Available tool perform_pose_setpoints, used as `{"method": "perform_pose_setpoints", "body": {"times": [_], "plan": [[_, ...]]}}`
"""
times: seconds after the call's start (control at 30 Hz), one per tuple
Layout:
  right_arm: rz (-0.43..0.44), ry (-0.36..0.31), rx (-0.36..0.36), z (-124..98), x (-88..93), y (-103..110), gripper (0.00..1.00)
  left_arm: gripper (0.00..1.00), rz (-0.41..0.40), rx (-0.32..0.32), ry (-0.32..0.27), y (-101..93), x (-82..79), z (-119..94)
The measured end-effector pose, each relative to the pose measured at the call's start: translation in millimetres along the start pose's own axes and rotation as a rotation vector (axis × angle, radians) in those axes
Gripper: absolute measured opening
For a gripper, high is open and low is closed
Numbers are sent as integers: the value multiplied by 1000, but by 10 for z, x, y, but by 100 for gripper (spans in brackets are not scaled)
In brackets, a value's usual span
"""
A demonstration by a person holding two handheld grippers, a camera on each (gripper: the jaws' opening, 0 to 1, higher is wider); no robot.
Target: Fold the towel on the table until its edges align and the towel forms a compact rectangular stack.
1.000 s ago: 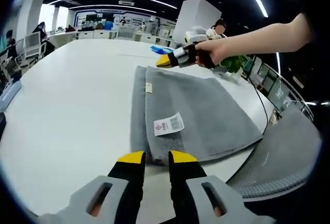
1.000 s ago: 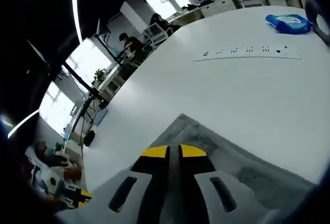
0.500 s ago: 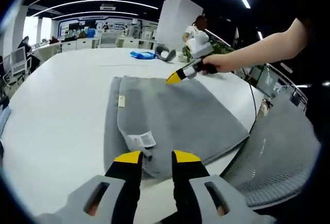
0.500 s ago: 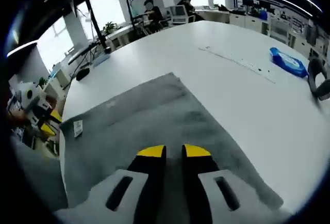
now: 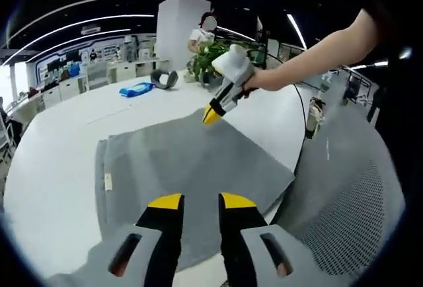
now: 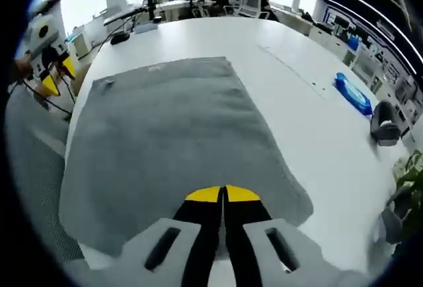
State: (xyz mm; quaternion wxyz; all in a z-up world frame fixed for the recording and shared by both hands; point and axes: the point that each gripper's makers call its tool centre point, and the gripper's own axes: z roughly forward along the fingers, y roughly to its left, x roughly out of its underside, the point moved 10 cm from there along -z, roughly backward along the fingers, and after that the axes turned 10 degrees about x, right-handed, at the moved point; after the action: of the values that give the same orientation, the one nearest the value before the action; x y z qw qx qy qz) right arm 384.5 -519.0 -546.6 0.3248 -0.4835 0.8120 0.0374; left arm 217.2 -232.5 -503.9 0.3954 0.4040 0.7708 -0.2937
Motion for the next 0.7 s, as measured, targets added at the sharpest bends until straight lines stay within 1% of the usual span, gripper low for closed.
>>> {"method": "perform_pose_setpoints", "body": {"times": [0.03, 0.13, 0.17, 0.23, 0.27, 0.3, 0.33, 0.4, 0.47, 0.57, 0.6, 0.63, 0.67, 0.7], "plan": [[-9, -3, 0, -17, 23, -20, 0, 18, 27, 26, 10, -12, -106, 99], [-28, 9, 11, -91, 112, -115, 0, 17, 84, 75, 32, -37, -282, 299], [-23, 8, 16, -102, 126, -150, 0, 16, 105, 107, 50, -60, -358, 410], [-7, 13, 33, -104, 155, -246, 0, 11, 137, 158, 91, -106, -447, 620], [-6, 15, 41, -88, 169, -299, 0, 9, 147, 180, 116, -124, -453, 708], [-7, 16, 49, -78, 173, -336, 0, 6, 169, 211, 163, -146, -438, 843], [0, 16, 56, -59, 174, -380, 0, 2, 188, 227, 199, -164, -418, 926], [18, 12, 39, -20, 158, -414, 0, 1, 224, 265, 265, -223, -385, 1099], [29, 10, 33, 33, 129, -428, 0, 1, 235, 294, 277, -298, -376, 1211], [24, 19, 7, 138, 89, -400, 0, 1, 232, 308, 286, -390, -362, 1342], [11, 21, -12, 173, 69, -364, 0, 1, 232, 300, 292, -413, -350, 1397], [11, 20, -20, 186, 61, -349, 0, 1, 230, 285, 310, -424, -331, 1428], [47, 14, -81, 226, 31, -273, 0, 1, 246, 267, 337, -434, -303, 1471], [85, 12, -145, 251, 7, -204, 0, 1, 258, 260, 348, -449, -287, 1500]]}}
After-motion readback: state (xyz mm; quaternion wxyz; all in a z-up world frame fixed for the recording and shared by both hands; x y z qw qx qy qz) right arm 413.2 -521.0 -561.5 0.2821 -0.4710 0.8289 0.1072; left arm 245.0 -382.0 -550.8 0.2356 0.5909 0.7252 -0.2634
